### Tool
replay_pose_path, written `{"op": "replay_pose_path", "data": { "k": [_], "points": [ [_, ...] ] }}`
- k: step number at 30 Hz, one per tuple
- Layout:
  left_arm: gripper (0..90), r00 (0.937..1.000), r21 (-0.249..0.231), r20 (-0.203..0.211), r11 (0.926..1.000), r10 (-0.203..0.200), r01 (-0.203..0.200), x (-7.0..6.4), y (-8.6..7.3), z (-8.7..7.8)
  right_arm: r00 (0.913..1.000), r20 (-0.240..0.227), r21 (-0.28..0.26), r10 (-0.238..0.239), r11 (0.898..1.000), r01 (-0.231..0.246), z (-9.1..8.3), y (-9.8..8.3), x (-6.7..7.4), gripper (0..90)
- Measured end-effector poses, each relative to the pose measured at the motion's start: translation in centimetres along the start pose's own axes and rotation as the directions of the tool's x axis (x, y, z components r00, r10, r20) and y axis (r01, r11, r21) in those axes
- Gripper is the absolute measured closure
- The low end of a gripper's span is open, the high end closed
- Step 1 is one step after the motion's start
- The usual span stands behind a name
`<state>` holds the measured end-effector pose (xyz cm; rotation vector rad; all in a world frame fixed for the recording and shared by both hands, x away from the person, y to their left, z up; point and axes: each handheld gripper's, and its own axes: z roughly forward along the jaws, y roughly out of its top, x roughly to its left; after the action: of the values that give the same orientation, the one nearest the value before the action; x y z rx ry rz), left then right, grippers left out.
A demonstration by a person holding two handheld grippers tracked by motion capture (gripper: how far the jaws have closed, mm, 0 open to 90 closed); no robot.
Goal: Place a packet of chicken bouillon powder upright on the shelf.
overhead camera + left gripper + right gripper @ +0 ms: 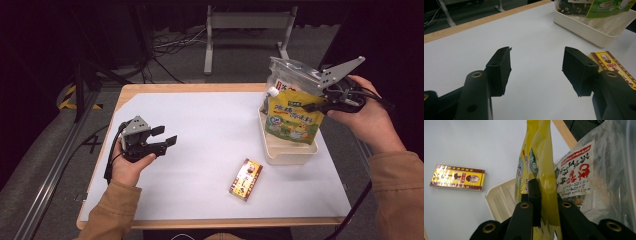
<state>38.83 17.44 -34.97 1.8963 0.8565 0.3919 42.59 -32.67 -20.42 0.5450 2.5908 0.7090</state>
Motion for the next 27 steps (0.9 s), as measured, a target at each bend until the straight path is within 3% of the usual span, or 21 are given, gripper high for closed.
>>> {"op": "replay_pose_path", "data": {
  "k": [10, 27],
  "points": [
    [40.6, 1.0000, 0.006, 0.004, 0.9999, -0.008, 0.008, -0.1, 0.0, 0.0, 0.9993, -0.026, 0.007, -0.026, 1.000, 0.026, 0.3, -0.2, 0.2, 86.9],
    [40.6, 1.0000, 0.007, 0.000, 1.0000, -0.002, 0.002, 0.0, 0.0, 0.1, 0.9992, -0.041, 0.063, -0.002, 0.998, 0.005, 2.3, -1.2, 0.1, 86.8]
  ]
}}
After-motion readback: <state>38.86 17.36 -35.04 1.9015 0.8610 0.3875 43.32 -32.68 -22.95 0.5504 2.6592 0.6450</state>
